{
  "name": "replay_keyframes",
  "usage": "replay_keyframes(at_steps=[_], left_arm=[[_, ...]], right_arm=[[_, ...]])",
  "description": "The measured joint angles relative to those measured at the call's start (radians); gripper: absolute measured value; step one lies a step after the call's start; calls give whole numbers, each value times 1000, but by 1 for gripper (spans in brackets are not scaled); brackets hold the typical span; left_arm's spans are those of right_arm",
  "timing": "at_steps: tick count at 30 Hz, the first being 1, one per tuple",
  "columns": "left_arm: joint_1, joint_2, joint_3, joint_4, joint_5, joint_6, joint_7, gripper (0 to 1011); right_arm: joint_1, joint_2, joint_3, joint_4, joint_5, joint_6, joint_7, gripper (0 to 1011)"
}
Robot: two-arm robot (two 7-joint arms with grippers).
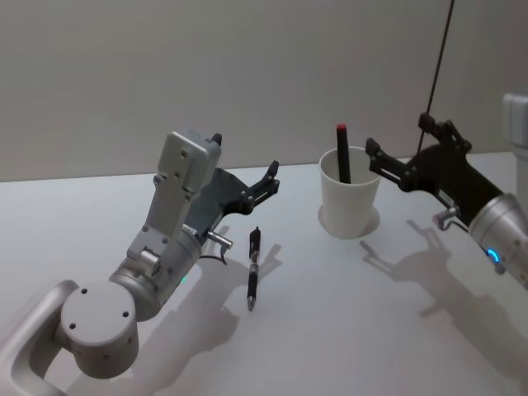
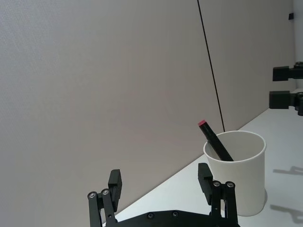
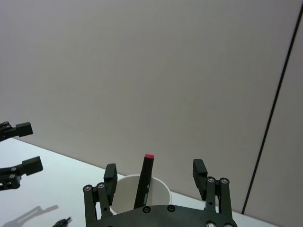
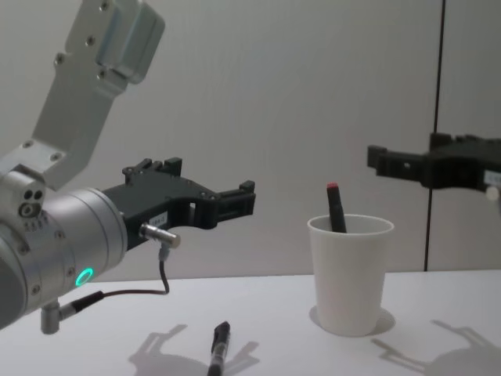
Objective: Place the pen into the pen holder.
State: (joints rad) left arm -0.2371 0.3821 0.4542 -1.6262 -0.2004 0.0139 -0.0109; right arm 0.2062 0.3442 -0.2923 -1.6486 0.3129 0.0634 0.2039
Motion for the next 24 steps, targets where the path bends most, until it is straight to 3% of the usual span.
replay_keyframes(at_steps=[14,24], left_arm=[[0,0,0,0,0,0,0,1001],[0,0,0,0,0,0,0,1001]], right_arm=[[-143,-4,44,-76,-16,-20,-89,1001],[-210,-6,64,-113,-24,-28,-131,1001]])
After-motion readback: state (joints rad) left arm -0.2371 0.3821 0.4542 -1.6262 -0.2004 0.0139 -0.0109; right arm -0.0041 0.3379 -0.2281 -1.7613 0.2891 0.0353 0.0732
